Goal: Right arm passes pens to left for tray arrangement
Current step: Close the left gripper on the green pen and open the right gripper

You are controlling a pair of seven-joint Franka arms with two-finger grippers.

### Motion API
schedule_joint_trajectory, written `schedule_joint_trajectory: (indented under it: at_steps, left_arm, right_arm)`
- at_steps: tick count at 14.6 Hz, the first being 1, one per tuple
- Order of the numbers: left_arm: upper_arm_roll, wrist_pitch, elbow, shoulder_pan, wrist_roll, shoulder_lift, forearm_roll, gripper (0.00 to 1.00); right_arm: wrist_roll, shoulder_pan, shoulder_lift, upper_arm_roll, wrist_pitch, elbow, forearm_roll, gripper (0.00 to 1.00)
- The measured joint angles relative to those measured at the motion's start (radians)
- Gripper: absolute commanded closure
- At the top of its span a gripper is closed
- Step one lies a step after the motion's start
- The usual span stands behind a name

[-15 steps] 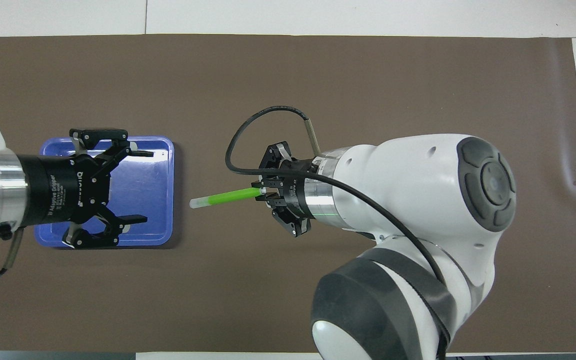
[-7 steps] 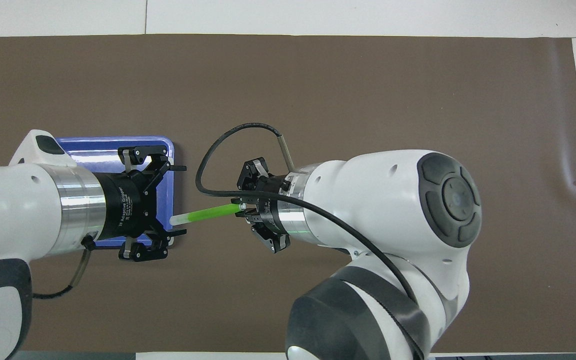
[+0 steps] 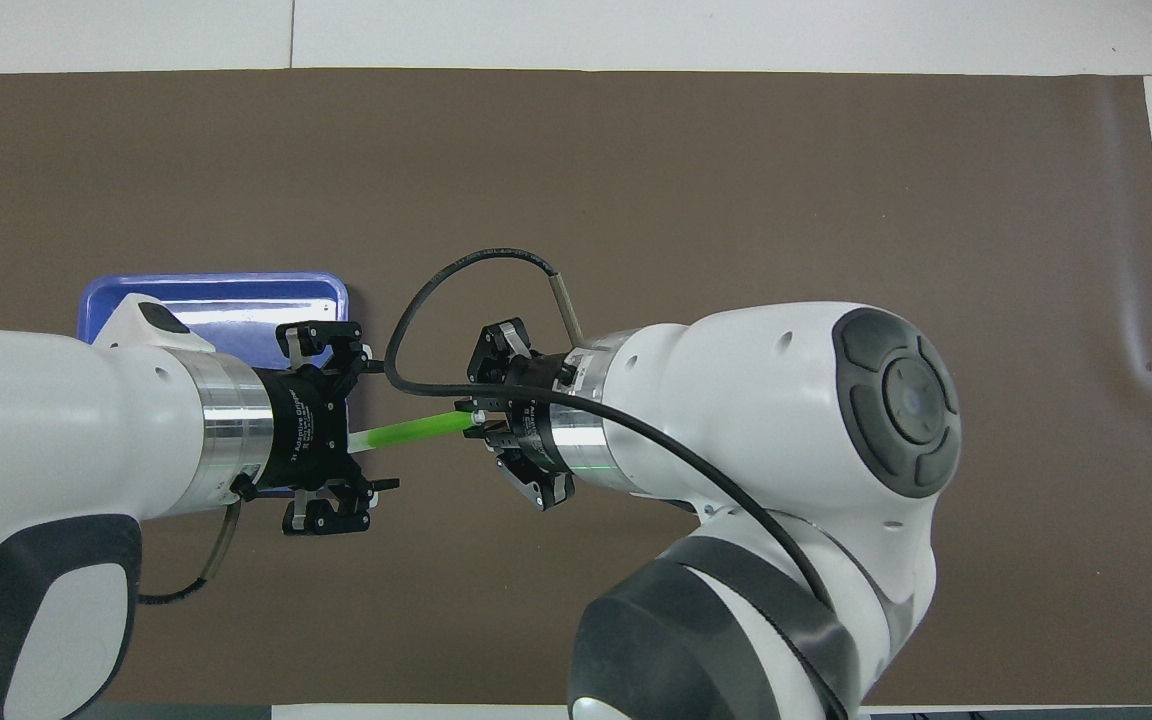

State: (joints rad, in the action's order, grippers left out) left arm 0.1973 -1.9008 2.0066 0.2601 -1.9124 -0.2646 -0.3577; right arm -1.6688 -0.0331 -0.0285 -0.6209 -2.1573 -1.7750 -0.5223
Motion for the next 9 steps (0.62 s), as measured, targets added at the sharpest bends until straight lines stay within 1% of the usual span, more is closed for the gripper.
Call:
schedule_joint_trajectory:
  at_steps: [2,5,9]
  left_arm:
    - [0.001,0.002,0.001,0.001,-0.002,0.000,0.000,0.16]
    - [0.001,0.011,0.001,0.002,-0.004,-0.001,0.000,0.17]
    - [0.000,0.023,0.000,0.002,-0.006,-0.012,0.000,0.23]
  right_arm:
    - [0.000,0.000,0.000,0.000,0.000,0.000,0.000,1.00]
    - [0.000,0.000,0.000,0.000,0.000,0.001,-0.001,1.00]
    - [0.000,0.000,0.000,0.000,0.000,0.002,-0.001,1.00]
